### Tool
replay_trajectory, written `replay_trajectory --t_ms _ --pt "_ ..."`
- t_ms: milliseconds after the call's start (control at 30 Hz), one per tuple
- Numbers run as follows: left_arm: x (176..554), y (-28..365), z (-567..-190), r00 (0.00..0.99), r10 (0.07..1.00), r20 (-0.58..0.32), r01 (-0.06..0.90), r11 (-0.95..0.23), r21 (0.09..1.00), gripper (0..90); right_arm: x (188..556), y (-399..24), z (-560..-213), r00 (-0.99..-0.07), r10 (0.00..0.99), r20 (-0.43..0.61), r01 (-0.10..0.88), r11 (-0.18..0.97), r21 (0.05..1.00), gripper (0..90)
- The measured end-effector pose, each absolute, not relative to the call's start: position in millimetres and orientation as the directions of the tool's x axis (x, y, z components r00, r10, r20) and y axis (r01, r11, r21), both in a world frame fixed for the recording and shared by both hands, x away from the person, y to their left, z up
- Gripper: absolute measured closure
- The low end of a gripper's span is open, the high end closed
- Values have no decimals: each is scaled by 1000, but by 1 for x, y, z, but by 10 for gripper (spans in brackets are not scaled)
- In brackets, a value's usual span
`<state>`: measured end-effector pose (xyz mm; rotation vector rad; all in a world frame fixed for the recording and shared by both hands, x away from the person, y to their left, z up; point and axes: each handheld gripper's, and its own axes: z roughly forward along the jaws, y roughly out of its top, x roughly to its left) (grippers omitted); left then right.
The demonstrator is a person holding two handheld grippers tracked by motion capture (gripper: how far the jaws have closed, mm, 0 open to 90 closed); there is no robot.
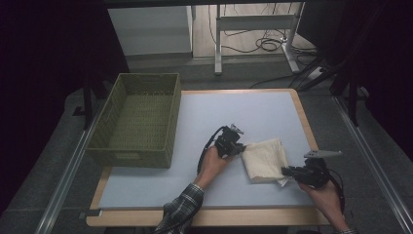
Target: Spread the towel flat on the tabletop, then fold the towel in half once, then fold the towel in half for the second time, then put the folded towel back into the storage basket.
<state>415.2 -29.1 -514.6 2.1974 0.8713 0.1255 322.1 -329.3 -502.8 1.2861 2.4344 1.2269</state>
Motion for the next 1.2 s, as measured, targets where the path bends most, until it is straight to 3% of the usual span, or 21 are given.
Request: replay_trajectory --t_ms 1200 --pt "413 43 -465 707 696 -124 584 -477 657 844 344 -265 -473 -726 645 237 563 359 745 816"
